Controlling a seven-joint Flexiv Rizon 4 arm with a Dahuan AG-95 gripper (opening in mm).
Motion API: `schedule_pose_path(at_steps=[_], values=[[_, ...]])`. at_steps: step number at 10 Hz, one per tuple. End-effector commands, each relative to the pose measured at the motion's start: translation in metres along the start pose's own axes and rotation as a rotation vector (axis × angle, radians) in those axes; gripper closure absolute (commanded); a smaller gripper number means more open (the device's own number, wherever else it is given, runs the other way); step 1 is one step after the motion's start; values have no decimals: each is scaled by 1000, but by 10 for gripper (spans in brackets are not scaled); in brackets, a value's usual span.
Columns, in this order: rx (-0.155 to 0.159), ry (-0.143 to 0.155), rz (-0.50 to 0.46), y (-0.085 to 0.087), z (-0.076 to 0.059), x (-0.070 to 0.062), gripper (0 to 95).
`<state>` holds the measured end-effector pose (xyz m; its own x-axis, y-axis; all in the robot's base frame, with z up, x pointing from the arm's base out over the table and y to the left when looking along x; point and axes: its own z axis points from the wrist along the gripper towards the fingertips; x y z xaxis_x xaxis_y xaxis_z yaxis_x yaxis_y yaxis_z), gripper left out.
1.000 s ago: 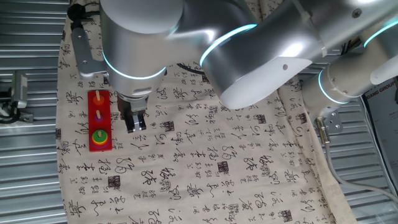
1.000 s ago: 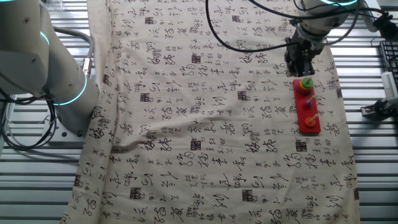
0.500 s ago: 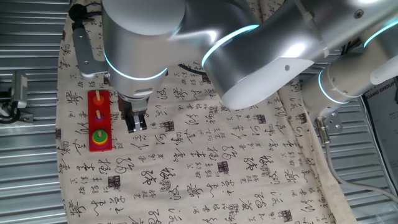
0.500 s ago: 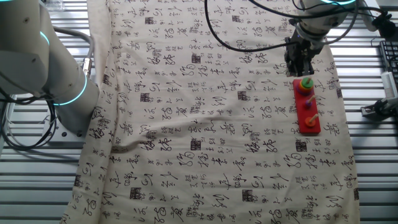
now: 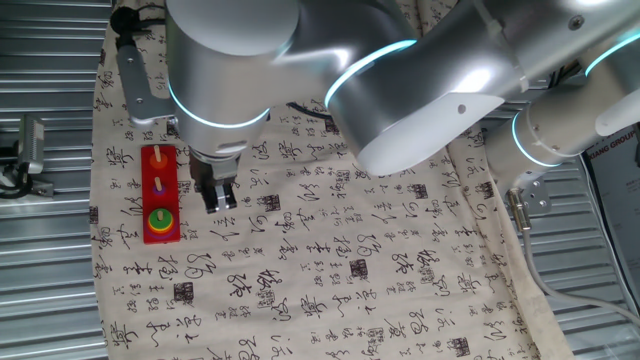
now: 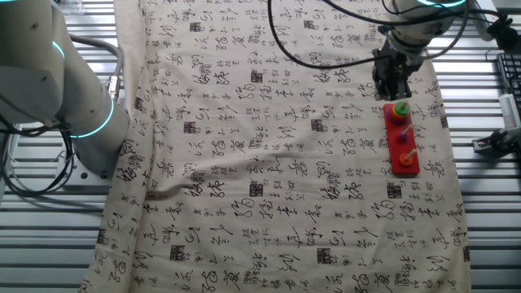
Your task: Take out one Hanoi block and throw it aside
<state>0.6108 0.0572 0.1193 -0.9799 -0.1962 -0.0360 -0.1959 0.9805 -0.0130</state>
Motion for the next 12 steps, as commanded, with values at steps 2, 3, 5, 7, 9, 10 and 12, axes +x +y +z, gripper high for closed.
schedule_pose_path(at_steps=[2,3,5,7,9,10,12], values=[[10,36,-57,0,0,-1,950],[12,33,-65,0,0,-1,950],[20,6,-85,0,0,-1,950],[22,8,-84,0,0,-1,950],[21,13,-73,0,0,-1,950],[21,13,-73,0,0,-1,950],[23,17,-77,0,0,-1,950]])
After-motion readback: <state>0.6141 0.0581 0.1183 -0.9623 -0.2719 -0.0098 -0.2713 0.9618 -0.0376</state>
